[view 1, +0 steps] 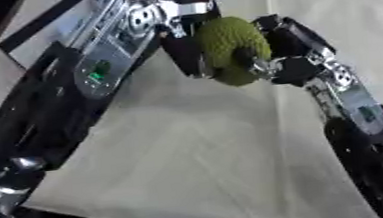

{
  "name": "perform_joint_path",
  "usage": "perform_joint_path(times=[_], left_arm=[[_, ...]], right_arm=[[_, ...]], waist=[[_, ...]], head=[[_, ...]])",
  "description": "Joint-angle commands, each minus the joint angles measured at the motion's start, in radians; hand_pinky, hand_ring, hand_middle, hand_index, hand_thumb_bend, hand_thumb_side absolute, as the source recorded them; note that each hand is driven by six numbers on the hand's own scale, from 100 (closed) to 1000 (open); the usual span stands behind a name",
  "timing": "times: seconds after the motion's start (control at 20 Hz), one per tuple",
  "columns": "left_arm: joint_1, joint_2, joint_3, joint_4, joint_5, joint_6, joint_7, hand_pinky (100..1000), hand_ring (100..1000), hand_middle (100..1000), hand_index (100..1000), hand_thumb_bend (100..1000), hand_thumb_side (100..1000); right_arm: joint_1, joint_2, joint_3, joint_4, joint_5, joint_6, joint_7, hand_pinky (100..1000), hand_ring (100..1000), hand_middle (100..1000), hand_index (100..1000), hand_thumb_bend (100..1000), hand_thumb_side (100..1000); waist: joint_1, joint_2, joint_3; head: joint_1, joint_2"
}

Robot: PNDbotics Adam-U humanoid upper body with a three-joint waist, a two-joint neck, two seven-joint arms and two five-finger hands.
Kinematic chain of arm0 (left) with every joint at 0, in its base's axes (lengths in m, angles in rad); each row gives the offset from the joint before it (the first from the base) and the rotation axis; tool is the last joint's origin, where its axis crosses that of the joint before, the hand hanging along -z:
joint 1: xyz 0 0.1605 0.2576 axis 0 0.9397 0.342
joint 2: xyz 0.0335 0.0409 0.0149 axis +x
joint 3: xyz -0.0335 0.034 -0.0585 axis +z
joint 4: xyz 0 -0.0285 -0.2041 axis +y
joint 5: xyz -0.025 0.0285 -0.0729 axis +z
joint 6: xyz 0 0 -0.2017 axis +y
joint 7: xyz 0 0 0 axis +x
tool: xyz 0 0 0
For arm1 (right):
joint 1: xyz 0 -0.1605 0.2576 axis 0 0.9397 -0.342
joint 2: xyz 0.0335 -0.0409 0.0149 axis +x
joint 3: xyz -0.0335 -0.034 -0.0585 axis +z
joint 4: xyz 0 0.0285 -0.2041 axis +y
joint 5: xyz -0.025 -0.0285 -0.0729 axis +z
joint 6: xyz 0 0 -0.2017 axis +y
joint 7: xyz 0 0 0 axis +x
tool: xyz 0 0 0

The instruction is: Pick up the objects with one hand, pass them to the other hand, and then place them into the box on the other side of the table.

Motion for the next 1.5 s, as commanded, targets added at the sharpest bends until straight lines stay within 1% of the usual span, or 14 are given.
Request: perform_joint_path(times=[0.05,0.55,0.6,0.65,0.7,0.85,0.9,1.0,1.05,1.1,1.3,1.35,1.4,1.5], left_arm=[[-0.014,0.010,0.022,-0.018,0.018,0.069,-0.028,681,544,443,476,305,100],[-0.009,0.012,0.024,-0.038,0.083,0.131,0.030,657,517,422,473,349,100],[-0.008,0.012,0.025,-0.041,0.088,0.137,0.038,650,508,421,471,393,100],[-0.007,0.013,0.026,-0.044,0.093,0.144,0.047,645,503,419,470,406,100],[-0.006,0.014,0.026,-0.047,0.099,0.151,0.055,639,495,413,465,434,100],[-0.003,0.017,0.024,-0.057,0.110,0.167,0.079,635,490,407,459,445,100],[-0.003,0.017,0.025,-0.062,0.115,0.171,0.088,623,472,375,426,457,100],[-0.002,0.019,0.024,-0.071,0.127,0.180,0.104,623,471,374,425,459,100],[-0.001,0.020,0.023,-0.074,0.132,0.184,0.110,613,458,353,402,434,100],[-0.001,0.020,0.025,-0.077,0.136,0.190,0.119,611,456,351,399,480,100],[0.002,0.022,0.028,-0.085,0.151,0.215,0.157,601,449,337,382,514,100],[0.003,0.022,0.029,-0.087,0.155,0.222,0.166,597,446,329,377,516,100],[0.003,0.022,0.028,-0.089,0.159,0.228,0.174,597,446,329,377,516,100],[0.003,0.023,0.029,-0.091,0.163,0.241,0.189,590,443,323,375,519,100]], right_arm=[[-0.010,-0.007,-0.005,-0.015,0.011,0.007,-0.016,501,399,231,339,265,100],[-0.007,-0.006,-0.014,-0.006,0.066,0.045,-0.103,543,445,300,401,304,100],[-0.006,-0.008,-0.018,-0.004,0.075,0.049,-0.114,564,463,324,425,288,100],[-0.006,-0.009,-0.021,-0.002,0.087,0.052,-0.127,568,471,336,438,311,100],[-0.006,-0.010,-0.023,-0.002,0.100,0.054,-0.140,574,485,355,461,379,100],[-0.003,-0.010,-0.032,0.006,0.135,0.058,-0.181,578,493,367,474,399,100],[-0.002,-0.010,-0.032,0.008,0.144,0.059,-0.196,591,518,401,514,493,100],[-0.002,-0.010,-0.029,0.010,0.157,0.059,-0.224,592,521,404,517,498,100],[-0.002,-0.009,-0.027,0.010,0.160,0.059,-0.233,603,541,431,546,557,100],[-0.002,-0.010,-0.027,0.010,0.161,0.058,-0.241,605,545,437,552,568,100],[-0.003,-0.014,-0.028,0.012,0.158,0.062,-0.257,616,577,479,590,642,100],[-0.004,-0.016,-0.029,0.012,0.159,0.064,-0.261,624,605,518,616,681,100],[-0.005,-0.017,-0.030,0.012,0.159,0.066,-0.265,624,605,518,616,681,100],[-0.005,-0.019,-0.032,0.013,0.161,0.070,-0.273,637,653,580,673,740,144]], waist=[[0.002,-0.015,-0.002],[0.001,-0.014,-0.005],[0.000,-0.015,-0.006],[0.000,-0.015,-0.006],[0.000,-0.015,-0.006],[-0.001,-0.015,-0.005],[-0.001,-0.015,-0.005],[-0.002,-0.015,-0.005],[-0.002,-0.015,-0.005],[-0.002,-0.015,-0.005],[-0.003,-0.015,-0.005],[-0.003,-0.015,-0.005],[-0.004,-0.015,-0.004],[-0.004,-0.015,-0.003]], head=[[-0.007,0.006],[-0.006,0.006],[-0.006,0.006],[-0.005,0.006],[-0.006,0.006],[-0.007,0.006],[-0.009,0.006],[-0.011,0.006],[-0.011,0.006],[-0.012,0.006],[-0.013,0.003],[-0.013,0.001],[-0.013,0.000],[-0.011,0.000]])
